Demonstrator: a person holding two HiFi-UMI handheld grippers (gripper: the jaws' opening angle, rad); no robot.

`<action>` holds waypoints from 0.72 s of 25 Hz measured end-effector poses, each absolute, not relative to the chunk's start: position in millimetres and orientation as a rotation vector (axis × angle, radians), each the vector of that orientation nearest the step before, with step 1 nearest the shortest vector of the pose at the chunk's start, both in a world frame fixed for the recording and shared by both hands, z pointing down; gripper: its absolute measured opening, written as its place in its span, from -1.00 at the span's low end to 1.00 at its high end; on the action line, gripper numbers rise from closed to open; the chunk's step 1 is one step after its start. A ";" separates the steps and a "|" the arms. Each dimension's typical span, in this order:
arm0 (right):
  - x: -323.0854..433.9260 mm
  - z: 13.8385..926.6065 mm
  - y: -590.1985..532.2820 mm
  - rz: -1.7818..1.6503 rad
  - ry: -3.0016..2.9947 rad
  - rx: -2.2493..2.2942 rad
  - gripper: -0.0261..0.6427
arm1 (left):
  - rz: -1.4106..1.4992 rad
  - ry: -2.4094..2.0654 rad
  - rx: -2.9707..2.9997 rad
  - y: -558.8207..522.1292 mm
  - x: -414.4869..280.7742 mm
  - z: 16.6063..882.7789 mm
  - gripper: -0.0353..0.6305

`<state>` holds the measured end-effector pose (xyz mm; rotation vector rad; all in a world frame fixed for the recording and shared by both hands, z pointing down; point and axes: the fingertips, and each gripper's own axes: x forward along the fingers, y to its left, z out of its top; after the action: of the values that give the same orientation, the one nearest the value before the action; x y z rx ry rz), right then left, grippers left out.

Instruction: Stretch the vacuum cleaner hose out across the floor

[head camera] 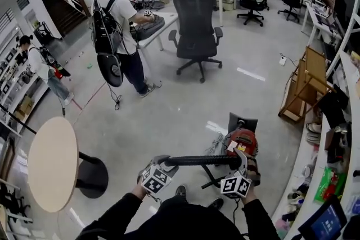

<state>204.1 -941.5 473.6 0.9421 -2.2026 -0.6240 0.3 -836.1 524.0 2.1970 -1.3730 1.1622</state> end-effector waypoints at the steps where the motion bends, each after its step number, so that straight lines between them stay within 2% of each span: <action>1: 200.0 471.9 -939.7 -0.660 -2.174 0.935 -0.45 | 1.113 -1.397 2.240 -838.0 1.0 508.4 -0.22; 6: 154.2 473.4 -931.2 -0.792 -2.092 0.826 -0.48 | 0.907 -1.278 2.571 -845.7 30.6 436.3 -0.21; 9: 106.2 465.8 -935.6 -0.814 -2.075 0.799 -0.56 | 1.059 -1.063 2.725 -848.9 35.9 455.3 0.07; 11: 70.7 459.9 -941.3 -0.816 -2.052 0.789 -0.56 | 1.273 -1.102 2.794 -868.2 10.7 470.5 0.13; 14: 13.9 453.8 -934.6 -0.857 -2.009 0.731 -0.56 | 1.551 -1.356 2.907 -900.8 -48.4 444.5 0.14; 18: -60.7 438.5 -915.1 -0.961 -1.955 0.669 -0.56 | 1.558 -1.159 3.007 -897.6 -102.7 435.4 0.24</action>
<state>-60.7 -915.1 438.5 0.6688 -1.9553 -0.9612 -102.7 -897.6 435.4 3.0073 -1.1591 1.5584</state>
